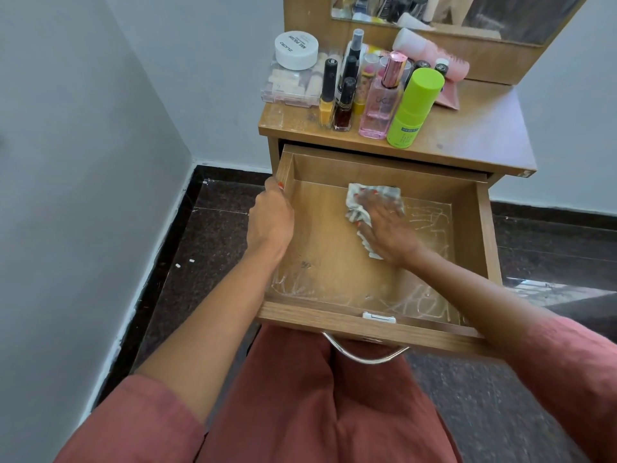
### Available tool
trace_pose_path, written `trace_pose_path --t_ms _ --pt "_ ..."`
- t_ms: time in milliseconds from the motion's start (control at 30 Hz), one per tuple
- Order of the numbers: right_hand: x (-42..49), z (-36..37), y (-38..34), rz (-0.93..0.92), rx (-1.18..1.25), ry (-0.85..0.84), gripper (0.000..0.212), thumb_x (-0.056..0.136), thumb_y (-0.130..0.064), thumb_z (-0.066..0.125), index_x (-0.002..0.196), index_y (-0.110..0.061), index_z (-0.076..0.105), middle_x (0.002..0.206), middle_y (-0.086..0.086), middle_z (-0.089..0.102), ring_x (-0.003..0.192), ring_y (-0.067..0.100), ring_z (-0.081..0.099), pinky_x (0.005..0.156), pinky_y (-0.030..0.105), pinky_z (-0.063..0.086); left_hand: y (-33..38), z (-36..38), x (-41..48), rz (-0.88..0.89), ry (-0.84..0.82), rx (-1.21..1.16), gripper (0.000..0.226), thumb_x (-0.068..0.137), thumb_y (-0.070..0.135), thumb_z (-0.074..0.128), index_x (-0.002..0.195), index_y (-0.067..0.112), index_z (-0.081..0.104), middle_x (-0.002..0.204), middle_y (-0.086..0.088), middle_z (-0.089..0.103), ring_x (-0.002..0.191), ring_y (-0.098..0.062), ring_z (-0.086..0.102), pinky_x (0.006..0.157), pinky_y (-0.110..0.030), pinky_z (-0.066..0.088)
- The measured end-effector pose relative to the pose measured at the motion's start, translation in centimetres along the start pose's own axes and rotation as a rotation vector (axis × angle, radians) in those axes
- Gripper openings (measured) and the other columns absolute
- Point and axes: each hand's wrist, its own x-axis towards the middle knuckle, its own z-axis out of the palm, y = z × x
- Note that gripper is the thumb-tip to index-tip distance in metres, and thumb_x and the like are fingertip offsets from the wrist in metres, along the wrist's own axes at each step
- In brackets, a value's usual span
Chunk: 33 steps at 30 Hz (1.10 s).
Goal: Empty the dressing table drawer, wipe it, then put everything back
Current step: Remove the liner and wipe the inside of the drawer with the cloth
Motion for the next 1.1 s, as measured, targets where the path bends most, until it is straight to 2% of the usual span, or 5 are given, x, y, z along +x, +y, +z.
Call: trace_pose_path --t_ms 233,433,633,833,1100 --pt "-3.5 -0.9 4.9 0.239 0.062 0.059 0.050 0.099 -0.024 0.032 0.144 -0.009 0.017 0.155 0.010 0.009 0.144 0.026 0.006 0.118 0.046 0.007 -0.2 0.3 0.2 -0.003 0.007 -0.001 0.031 0.099 0.008 0.022 0.121 0.001 0.043 0.111 -0.022 0.058 0.099 -0.038 0.057 0.073 -0.040 0.041" --pt "-2.3 0.0 3.1 0.368 0.093 0.086 0.054 0.099 -0.032 0.028 0.146 -0.014 0.011 0.154 0.012 0.001 0.143 0.028 -0.003 0.116 0.046 -0.003 0.2 -0.2 -0.2 -0.005 0.004 0.009 0.032 0.097 0.003 0.021 0.120 0.003 0.043 0.111 -0.019 0.057 0.085 -0.025 0.047 0.070 -0.035 0.037" --pt "-0.9 0.0 0.0 0.271 0.034 -0.011 0.055 0.100 -0.033 0.024 0.147 -0.017 0.001 0.154 0.018 -0.010 0.142 0.031 -0.013 0.115 0.044 -0.008 0.4 -0.1 -0.3 -0.023 -0.001 0.006 0.032 0.097 0.005 0.020 0.121 0.003 0.042 0.113 -0.021 0.057 0.100 -0.034 0.054 0.072 -0.037 0.036" --pt "1.0 0.6 -3.0 0.149 -0.053 -0.020 0.053 0.100 -0.034 0.025 0.147 -0.019 0.005 0.155 0.013 -0.003 0.143 0.029 -0.008 0.115 0.045 -0.005 0.3 -0.2 -0.3 -0.008 -0.002 0.023 0.031 0.097 0.005 0.021 0.120 0.002 0.042 0.112 -0.021 0.057 0.099 -0.035 0.055 0.071 -0.036 0.037" --pt "-1.3 -0.5 0.5 0.321 -0.097 0.036 0.049 0.098 -0.030 0.028 0.144 -0.017 0.015 0.154 0.012 0.005 0.142 0.036 -0.002 0.111 0.059 0.004 0.2 0.0 -0.3 0.003 0.005 0.025 0.031 0.097 0.004 0.020 0.119 0.001 0.042 0.110 -0.022 0.058 0.097 -0.037 0.057 0.071 -0.038 0.038"
